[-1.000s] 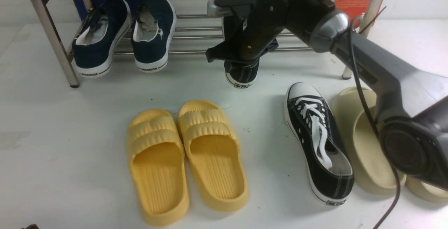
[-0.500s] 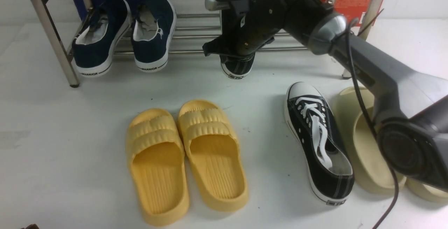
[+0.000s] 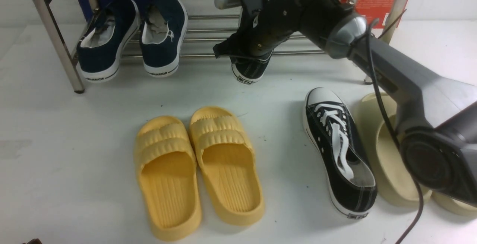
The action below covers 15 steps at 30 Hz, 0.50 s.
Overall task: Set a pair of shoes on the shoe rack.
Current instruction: Use the right arm to put a shoe into the shoe rack
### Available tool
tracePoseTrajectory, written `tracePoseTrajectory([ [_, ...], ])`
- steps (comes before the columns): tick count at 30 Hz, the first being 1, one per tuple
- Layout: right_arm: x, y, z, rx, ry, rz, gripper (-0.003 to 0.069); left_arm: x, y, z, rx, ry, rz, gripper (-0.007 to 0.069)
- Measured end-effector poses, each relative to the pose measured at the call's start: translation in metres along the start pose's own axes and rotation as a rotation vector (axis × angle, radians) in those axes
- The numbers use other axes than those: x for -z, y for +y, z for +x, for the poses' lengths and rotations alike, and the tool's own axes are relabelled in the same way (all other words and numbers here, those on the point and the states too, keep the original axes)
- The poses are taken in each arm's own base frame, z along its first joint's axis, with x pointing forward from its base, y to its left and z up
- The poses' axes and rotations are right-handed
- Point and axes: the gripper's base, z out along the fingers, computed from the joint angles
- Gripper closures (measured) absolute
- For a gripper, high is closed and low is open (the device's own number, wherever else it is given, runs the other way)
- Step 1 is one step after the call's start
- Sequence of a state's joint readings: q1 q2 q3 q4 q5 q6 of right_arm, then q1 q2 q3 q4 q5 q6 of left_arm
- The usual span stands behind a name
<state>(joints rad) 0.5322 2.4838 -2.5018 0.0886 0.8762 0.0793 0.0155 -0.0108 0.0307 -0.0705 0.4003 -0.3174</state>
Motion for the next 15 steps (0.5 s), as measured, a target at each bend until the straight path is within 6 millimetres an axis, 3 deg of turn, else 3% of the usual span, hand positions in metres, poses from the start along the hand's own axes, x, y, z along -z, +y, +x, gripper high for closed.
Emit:
tracePoseTrajectory([
  [3,0.002,0.004,-0.002,0.044,-0.011,0.026,0.0379,0.0,0.0,0.0,0.0,0.0,0.0,0.0483],
  [8,0.007,0.008,-0.003,0.08,-0.013,0.05,0.0354,0.0,0.0,0.0,0.0,0.0,0.0,0.0482],
  [15,0.037,0.013,-0.017,0.082,-0.032,0.046,0.035,0.0,0.0,0.0,0.0,0.0,0.0,0.0482],
])
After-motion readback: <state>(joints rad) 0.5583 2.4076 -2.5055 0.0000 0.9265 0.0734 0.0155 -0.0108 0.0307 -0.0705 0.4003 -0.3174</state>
